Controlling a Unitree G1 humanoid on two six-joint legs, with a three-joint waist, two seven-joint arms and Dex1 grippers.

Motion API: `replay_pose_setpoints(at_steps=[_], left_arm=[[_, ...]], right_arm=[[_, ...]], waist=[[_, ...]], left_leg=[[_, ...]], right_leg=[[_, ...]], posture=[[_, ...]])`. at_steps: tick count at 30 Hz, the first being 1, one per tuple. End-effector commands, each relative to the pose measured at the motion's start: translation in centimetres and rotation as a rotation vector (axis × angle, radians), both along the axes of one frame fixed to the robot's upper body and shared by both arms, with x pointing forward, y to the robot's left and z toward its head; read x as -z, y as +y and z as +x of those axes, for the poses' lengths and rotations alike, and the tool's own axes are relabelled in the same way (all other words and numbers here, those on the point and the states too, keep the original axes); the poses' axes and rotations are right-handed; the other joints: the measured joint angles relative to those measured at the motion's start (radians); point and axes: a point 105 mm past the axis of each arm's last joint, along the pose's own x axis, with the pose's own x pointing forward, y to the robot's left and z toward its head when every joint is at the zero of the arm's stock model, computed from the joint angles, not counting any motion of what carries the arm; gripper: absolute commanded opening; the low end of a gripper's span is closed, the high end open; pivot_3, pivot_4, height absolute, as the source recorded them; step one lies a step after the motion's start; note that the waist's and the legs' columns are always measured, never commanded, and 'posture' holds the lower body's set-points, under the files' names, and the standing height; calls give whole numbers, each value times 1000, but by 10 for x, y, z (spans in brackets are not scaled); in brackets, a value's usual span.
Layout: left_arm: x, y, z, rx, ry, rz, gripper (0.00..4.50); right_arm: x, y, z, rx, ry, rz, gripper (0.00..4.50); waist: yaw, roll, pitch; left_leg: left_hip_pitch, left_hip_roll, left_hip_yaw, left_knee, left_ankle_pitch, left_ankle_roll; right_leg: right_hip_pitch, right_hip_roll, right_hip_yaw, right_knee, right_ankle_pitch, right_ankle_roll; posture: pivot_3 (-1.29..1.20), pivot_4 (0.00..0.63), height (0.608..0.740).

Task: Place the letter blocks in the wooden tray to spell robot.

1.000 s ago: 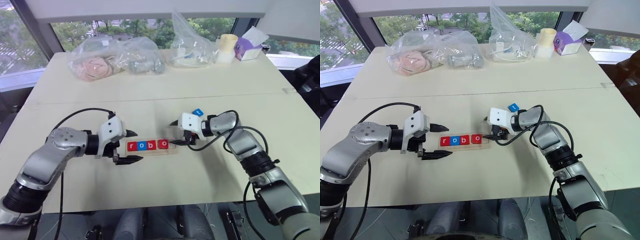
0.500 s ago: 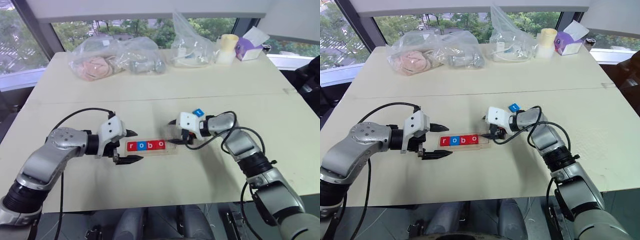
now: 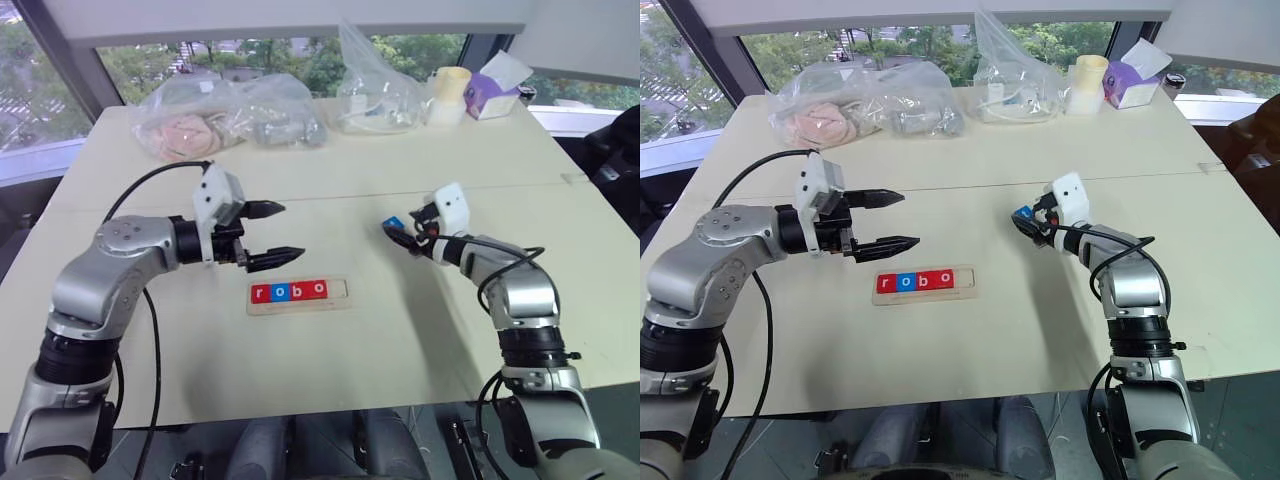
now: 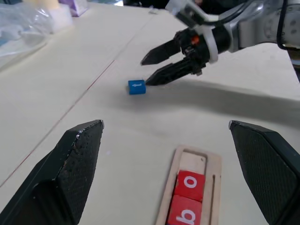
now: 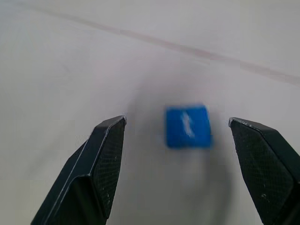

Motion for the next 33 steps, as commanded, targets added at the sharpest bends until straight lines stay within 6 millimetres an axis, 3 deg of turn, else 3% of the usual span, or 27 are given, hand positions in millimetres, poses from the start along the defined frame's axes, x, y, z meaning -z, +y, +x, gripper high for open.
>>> replay_pose_setpoints(at_steps=[1,5,8,11,14,18,21,23,25,29,33], left_arm=[[-10,2,3,-1,-57,18,4500],[-7,5,5,-20,-48,24,4500],[7,11,1,-37,-1,68,4500],[21,18,-5,-38,37,129,4500],[23,23,1,-83,19,139,4500],[24,22,-1,-75,21,138,4500],[26,17,-6,-52,26,139,4500],[27,14,-12,-26,27,142,4500],[29,9,-18,1,26,149,4500],[32,-6,-33,96,51,132,4500],[35,-19,-42,182,75,135,4500]], right_arm=[[-7,7,12,13,-51,-17,3556],[-2,11,20,23,-46,-10,3556],[5,11,26,37,-39,-26,3556],[6,9,27,36,-44,-39,2694],[9,2,29,70,-34,-82,1246],[1,4,30,73,-94,-114,1214],[-22,-2,28,140,-174,-109,1214],[-43,-12,13,272,-190,-6,1214],[-48,-22,-12,389,-156,63,1214],[-28,-23,-58,478,-69,39,1214],[-7,-10,-91,476,31,72,1214]], waist=[[1,0,0],[4,0,0],[4,0,0],[3,0,0],[7,0,0],[8,0,0],[8,0,0],[9,0,0],[11,0,0],[13,0,-1],[11,1,-1]], left_leg=[[0,0,0,0,0,0],[0,0,0,0,0,0],[0,0,0,0,0,0],[0,0,-1,0,0,0],[0,0,-1,0,0,0],[1,0,-2,1,0,0],[1,0,-3,0,0,0],[0,0,-3,0,0,0],[-1,0,-4,0,0,0],[-2,1,-6,-1,0,0],[-1,0,-5,0,0,0]], right_leg=[[0,0,0,0,0,0],[1,0,0,0,0,0],[1,0,0,0,0,0],[1,0,0,0,0,0],[2,0,0,0,0,0],[3,0,0,-1,-2,-3],[2,0,0,-1,-1,-2],[2,0,0,-1,-1,-2],[0,0,0,0,-1,-2],[0,0,-1,0,-1,-2],[1,0,-1,-1,-2,-4]], posture=[[0,150,734],[0,150,734],[0,150,734],[0,150,734],[0,150,734],[0,150,734],[0,150,734],[0,150,734],[0,150,734],[0,150,734],[0,150,734]])
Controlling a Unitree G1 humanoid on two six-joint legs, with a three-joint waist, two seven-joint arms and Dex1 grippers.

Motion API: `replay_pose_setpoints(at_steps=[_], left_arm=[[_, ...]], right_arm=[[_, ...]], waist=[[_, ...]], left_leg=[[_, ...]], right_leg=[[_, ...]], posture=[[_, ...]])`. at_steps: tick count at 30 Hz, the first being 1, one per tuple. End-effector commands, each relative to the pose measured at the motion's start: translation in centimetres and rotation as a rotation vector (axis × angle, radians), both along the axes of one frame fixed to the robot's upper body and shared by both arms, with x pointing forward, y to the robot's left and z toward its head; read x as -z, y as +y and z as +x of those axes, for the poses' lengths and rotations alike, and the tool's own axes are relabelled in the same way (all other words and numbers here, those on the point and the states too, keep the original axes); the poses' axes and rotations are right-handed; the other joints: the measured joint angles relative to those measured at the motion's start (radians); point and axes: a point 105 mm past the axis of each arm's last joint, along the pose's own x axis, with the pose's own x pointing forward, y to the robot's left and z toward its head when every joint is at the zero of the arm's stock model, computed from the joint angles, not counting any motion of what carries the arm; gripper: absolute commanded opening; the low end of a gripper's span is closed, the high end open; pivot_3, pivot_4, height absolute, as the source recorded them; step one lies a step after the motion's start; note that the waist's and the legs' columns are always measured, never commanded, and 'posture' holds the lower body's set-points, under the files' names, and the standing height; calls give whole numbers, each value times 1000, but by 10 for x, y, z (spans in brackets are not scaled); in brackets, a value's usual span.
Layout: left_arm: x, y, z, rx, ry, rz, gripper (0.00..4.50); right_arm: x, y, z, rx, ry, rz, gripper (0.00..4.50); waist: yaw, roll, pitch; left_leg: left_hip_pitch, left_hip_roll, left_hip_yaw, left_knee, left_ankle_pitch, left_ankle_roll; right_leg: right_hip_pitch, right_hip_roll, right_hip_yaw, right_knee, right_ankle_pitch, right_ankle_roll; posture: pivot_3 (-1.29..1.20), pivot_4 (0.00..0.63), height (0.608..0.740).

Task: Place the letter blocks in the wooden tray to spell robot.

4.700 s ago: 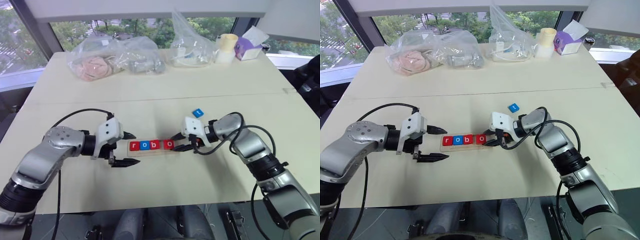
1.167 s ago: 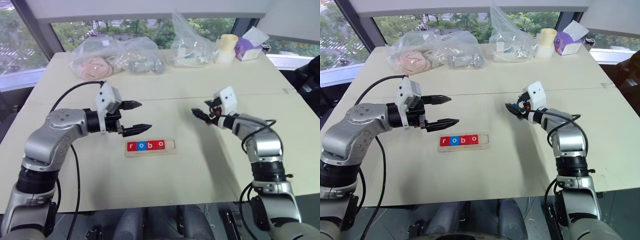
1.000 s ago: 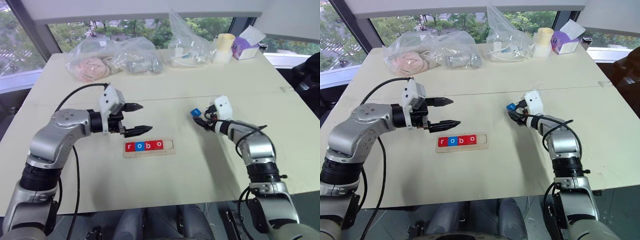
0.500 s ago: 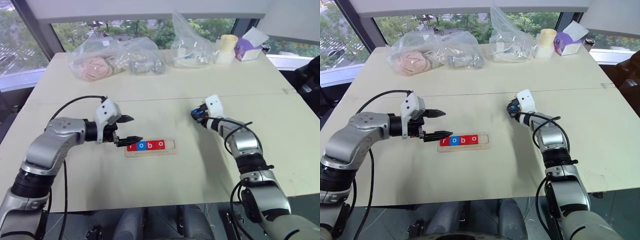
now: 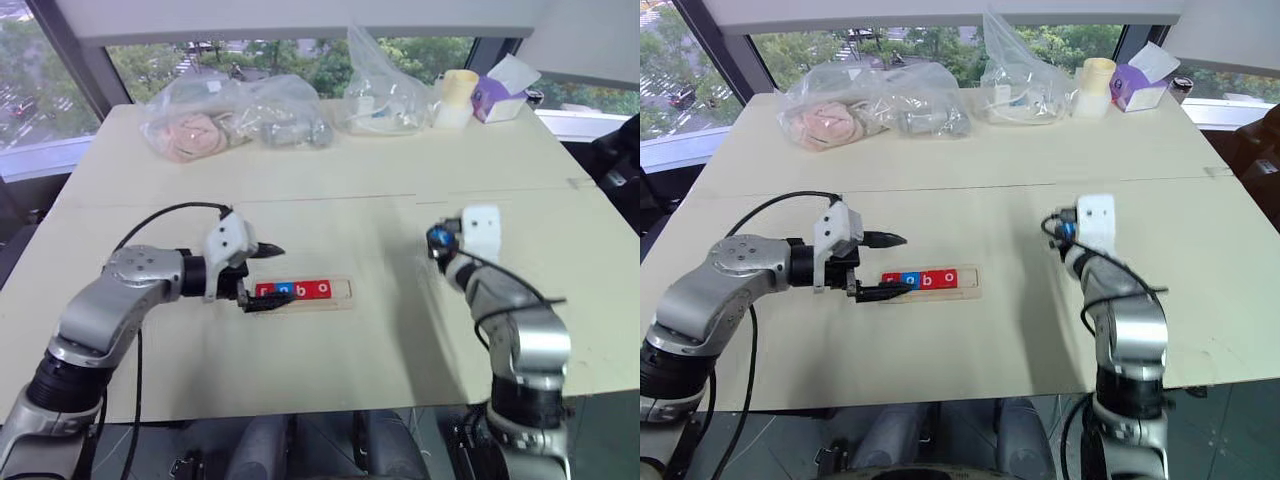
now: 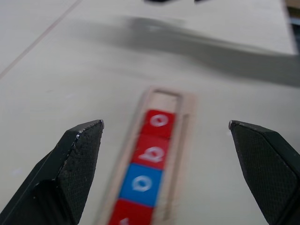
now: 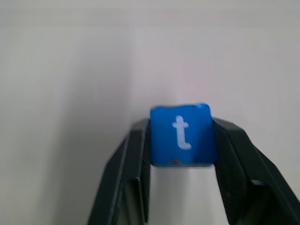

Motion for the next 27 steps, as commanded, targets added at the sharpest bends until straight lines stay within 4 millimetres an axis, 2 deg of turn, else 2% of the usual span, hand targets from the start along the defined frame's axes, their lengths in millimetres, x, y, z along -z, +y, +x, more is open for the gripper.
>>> replay_pose_setpoints(at_steps=[1,4,7,13,19,20,22,24,25,27], left_arm=[[-1,-13,-12,106,0,19,4500],[11,-16,-15,151,14,67,4500],[14,-18,-12,159,19,72,4500],[14,-19,-1,152,-1,78,4500],[12,-7,12,105,-11,71,4500],[12,-4,12,104,-12,75,4500],[9,1,11,102,-6,59,4500],[2,2,10,110,14,16,4500],[-1,2,9,115,20,4,4500],[-4,0,2,148,31,2,4500]], right_arm=[[-8,19,-21,-16,-16,74,1214],[-5,31,-34,-21,19,115,1214],[-3,41,-41,-25,48,151,1214],[7,44,-42,-15,111,213,1214],[0,43,-40,-97,116,182,4174],[-10,38,-35,-116,70,165,4471],[-36,29,-23,-217,-76,82,4471],[-62,28,-19,-456,-201,-5,4471],[-67,29,-20,-565,-226,-42,4471],[-61,26,-37,-859,-206,-201,4471]], waist=[[-4,0,0],[-7,1,0],[-3,1,0],[-1,1,0],[-4,1,0],[-5,1,0],[-4,1,0],[-2,1,0],[-1,1,0],[2,1,0]], left_leg=[[0,0,0,0,0,0],[0,1,1,-1,0,0],[0,1,0,-1,0,0],[-1,0,0,-1,0,0],[-1,0,0,-1,0,0],[-1,0,0,-1,0,0],[-1,0,0,-1,0,0],[-1,0,1,-1,0,0],[-1,0,1,-1,0,0],[-2,0,1,0,0,0]], right_leg=[[0,0,0,0,0,0],[-2,0,0,1,-1,0],[-2,0,0,0,-1,-1],[-1,0,0,-1,-1,0],[-2,0,-1,0,-1,0],[-2,0,-1,0,-1,0],[-2,0,-1,-1,-1,0],[-1,-1,-1,-2,-1,1],[-1,-1,-1,-3,-1,1],[1,-1,-3,-6,-3,4]], posture=[[0,150,734],[0,150,734],[0,150,734],[0,150,734],[0,150,734],[0,150,734],[0,150,734],[0,150,734],[0,150,734],[0,150,734]])
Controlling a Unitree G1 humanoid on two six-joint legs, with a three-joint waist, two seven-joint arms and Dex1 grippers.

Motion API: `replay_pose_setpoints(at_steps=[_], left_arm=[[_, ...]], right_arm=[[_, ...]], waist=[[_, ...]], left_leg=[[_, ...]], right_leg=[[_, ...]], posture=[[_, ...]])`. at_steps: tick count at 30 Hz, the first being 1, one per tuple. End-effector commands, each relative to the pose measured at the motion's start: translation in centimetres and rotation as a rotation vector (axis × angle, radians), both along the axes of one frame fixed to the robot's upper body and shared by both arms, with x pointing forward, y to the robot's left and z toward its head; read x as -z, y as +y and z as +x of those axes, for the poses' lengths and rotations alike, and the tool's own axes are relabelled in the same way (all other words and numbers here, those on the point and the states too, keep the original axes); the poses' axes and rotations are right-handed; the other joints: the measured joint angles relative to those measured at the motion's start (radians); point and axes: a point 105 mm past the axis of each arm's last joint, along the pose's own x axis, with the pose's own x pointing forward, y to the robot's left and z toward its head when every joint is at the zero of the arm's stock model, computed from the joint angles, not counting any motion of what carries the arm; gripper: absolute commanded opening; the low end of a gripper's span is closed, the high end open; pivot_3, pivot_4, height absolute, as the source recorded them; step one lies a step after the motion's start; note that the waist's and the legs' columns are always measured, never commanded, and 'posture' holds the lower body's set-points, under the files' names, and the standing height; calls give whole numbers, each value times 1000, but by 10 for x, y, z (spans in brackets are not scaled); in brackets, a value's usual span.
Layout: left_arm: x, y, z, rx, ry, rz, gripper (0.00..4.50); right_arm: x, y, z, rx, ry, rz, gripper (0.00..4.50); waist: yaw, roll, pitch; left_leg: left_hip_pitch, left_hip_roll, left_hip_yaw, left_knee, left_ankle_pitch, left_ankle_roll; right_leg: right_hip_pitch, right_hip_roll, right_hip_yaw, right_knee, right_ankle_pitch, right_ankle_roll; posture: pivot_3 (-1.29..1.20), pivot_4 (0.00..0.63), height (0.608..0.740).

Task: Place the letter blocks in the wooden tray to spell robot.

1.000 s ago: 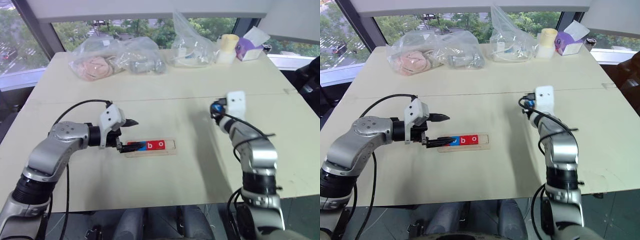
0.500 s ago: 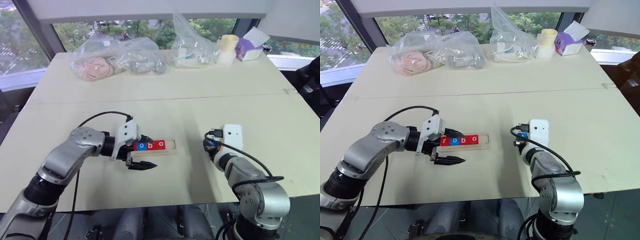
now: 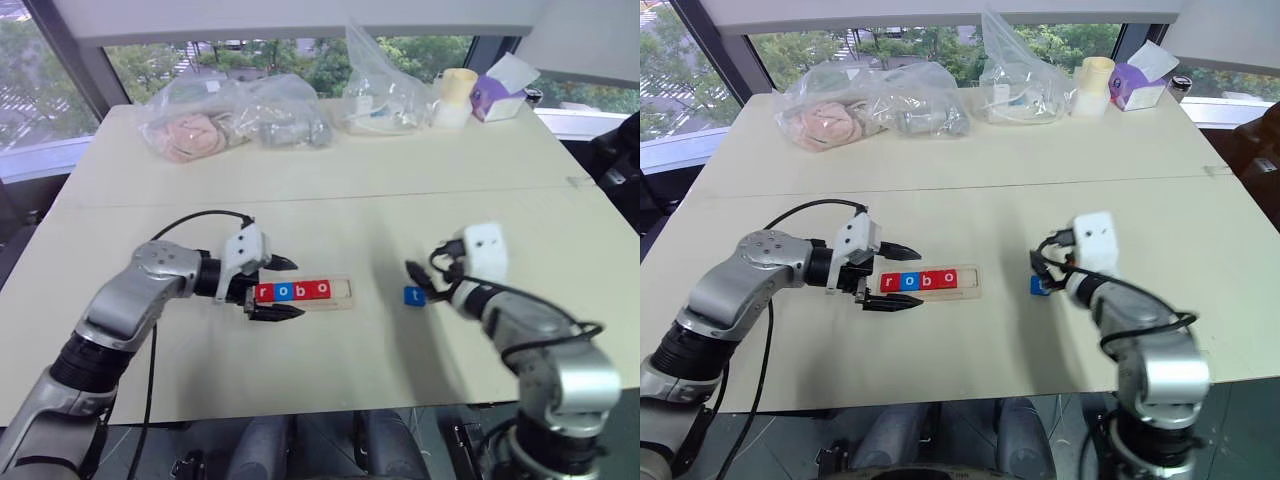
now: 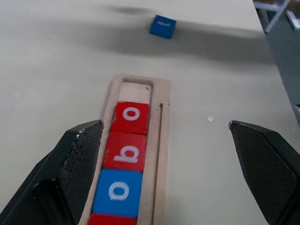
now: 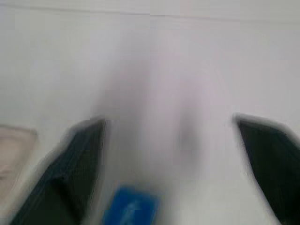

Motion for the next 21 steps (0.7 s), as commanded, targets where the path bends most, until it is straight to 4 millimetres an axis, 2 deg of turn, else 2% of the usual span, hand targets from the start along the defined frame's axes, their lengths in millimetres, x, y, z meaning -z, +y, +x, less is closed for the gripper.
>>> replay_pose_setpoints(at_steps=[1,4,7,9,13,18,21], left_arm=[[-14,0,-11,62,-19,-11,4500],[-13,2,-20,101,-9,26,4500],[-10,4,-26,133,-17,84,4500],[-8,4,-29,146,-27,114,4500],[-8,0,-32,149,-33,122,4500],[-7,0,-30,135,-37,122,4500],[-6,-1,-31,134,-36,121,4500]], right_arm=[[3,0,-24,-433,-3,-174,4471],[8,-26,-18,-502,59,-246,4471],[19,-34,-10,-562,93,-285,4471],[28,-36,-6,-592,107,-302,4471],[53,-25,-3,-673,141,-294,4471],[70,-23,2,-708,148,-363,4471],[73,-24,4,-702,147,-350,4471]], waist=[[-1,-1,0],[-7,-1,0],[-12,-1,0],[-6,-1,0],[1,-1,1],[0,-1,1],[0,-1,1]], left_leg=[[0,0,1,-1,0,0],[0,1,2,-1,-2,3],[1,1,3,0,-2,3],[2,2,3,0,-2,3],[2,1,2,1,-2,3],[1,0,2,1,-2,3],[1,0,1,1,-2,3]], right_leg=[[2,0,-1,-3,0,1],[5,0,-2,-7,2,-2],[4,0,1,-6,3,-2],[4,0,1,-5,3,-2],[4,0,1,-5,3,-2],[4,-1,1,-5,3,-2],[4,-1,1,-5,3,-2]], posture=[[0,150,734],[0,150,734],[0,150,734],[0,150,734],[0,150,734],[0,150,734],[0,150,734]])
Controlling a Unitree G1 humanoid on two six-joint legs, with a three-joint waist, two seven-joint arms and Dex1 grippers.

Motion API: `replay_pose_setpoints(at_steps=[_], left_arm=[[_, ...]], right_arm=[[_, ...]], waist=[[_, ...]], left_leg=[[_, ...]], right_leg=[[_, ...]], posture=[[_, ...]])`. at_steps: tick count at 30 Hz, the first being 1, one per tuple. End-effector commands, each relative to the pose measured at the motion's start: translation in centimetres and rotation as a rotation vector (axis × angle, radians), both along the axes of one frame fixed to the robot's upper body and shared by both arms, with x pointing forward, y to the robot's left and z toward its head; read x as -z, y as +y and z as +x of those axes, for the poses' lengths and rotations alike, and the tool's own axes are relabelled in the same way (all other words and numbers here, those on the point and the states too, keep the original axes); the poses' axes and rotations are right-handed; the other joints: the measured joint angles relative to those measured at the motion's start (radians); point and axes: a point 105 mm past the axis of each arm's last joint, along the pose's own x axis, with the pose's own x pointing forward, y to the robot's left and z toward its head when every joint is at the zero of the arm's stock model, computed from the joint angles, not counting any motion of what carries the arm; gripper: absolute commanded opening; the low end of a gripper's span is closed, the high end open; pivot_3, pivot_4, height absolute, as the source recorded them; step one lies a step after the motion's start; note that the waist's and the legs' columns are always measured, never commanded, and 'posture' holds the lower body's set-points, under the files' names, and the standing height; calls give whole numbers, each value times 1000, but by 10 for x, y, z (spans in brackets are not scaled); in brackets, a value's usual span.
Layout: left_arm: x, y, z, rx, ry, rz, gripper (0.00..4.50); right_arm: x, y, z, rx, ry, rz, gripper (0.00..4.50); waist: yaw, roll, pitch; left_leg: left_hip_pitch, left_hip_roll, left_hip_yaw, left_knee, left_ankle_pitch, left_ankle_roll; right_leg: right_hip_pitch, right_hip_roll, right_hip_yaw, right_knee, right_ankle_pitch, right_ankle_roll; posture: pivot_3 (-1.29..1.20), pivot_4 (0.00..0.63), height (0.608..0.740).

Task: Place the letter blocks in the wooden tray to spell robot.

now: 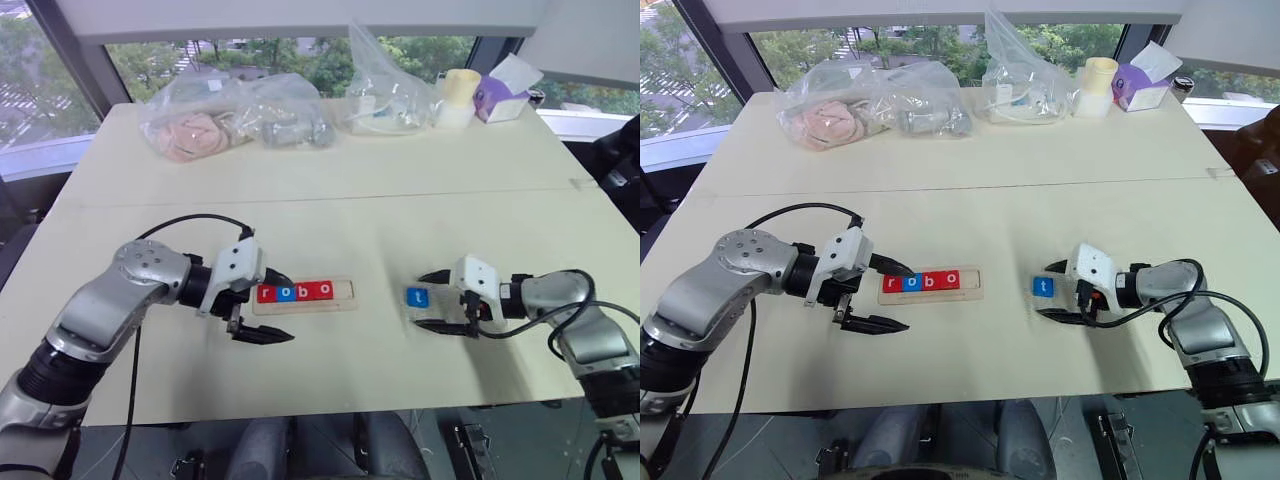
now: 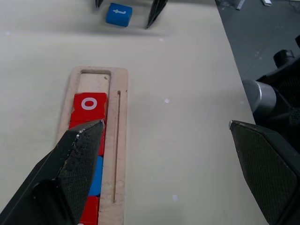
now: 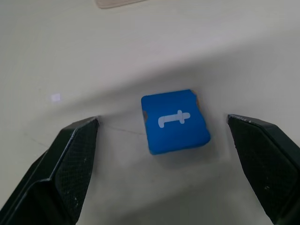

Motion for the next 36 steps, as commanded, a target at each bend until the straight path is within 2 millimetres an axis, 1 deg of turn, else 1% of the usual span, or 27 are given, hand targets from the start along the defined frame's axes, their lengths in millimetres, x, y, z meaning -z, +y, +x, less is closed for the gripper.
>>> replay_pose_setpoints(at_steps=[1,3,6,8,10,13,16,17,19,21,23,25,29,36], left_arm=[[-3,-2,-3,13,-23,0,4500],[-2,-1,-2,7,-24,4,4500],[-1,0,-1,1,-25,5,4500],[-1,1,0,-3,-26,7,4500],[1,3,1,-16,-26,11,4500],[7,10,5,-53,-35,44,4500],[4,17,6,-102,-6,22,4500],[3,20,6,-113,-6,22,4500],[2,25,7,-130,-17,27,4500],[0,27,8,-141,-27,27,4500],[-3,29,9,-155,-38,25,4500],[-4,30,9,-168,-41,22,4500],[-6,24,2,-169,-13,-18,4500],[-4,19,-2,-187,-8,-29,4500]], right_arm=[[-1,-4,3,5,-18,4,4236],[1,-6,3,5,-11,10,3696],[1,-6,2,8,-5,22,2086],[-1,-4,3,13,-4,30,1178],[-8,0,7,28,-10,59,1119],[-26,19,11,3,-29,112,1119],[-46,54,12,-75,-58,145,1119],[-49,65,12,-106,-64,139,1119],[-47,82,15,-157,-88,90,1119],[-47,94,21,-165,-115,63,1119],[-46,104,22,-181,-116,38,1119],[-42,112,19,-218,-104,9,1119],[-40,123,22,-213,-95,7,1119],[-27,119,17,-251,-51,-46,1119]], waist=[[0,0,0],[0,0,0],[0,0,0],[0,0,0],[0,0,0],[-4,0,0],[-9,0,0],[-7,0,0],[-4,0,0],[1,0,0],[5,0,0],[6,0,0],[-1,0,0],[-2,0,0]], left_leg=[[0,0,0,0,0,0],[0,0,0,0,0,0],[0,0,0,0,0,0],[1,0,0,0,0,0],[1,0,0,0,0,0],[1,0,0,0,0,0],[1,0,1,0,0,0],[0,1,0,0,0,0],[1,1,0,0,0,0],[0,1,-1,0,0,0],[0,0,-1,1,0,-1],[-1,-1,-1,1,0,-1],[-2,-1,0,1,0,-1],[-1,0,-1,1,1,-1]], right_leg=[[0,0,0,0,0,0],[0,0,0,0,0,0],[0,0,0,0,0,0],[0,0,0,1,0,0],[1,0,0,1,0,0],[0,0,0,1,0,0],[-3,0,2,4,0,0],[-4,1,2,6,0,0],[-5,1,2,8,0,0],[-5,1,1,8,0,0],[-5,1,1,7,-1,0],[-5,0,1,7,-1,0],[-5,0,1,6,0,0],[-6,1,1,9,-1,0]], posture=[[0,150,734],[0,150,734],[0,150,734],[0,150,734],[0,150,734],[0,150,734],[0,150,734],[0,150,734],[0,150,734],[0,150,734],[0,150,734],[0,150,734],[0,150,734],[0,150,734]])
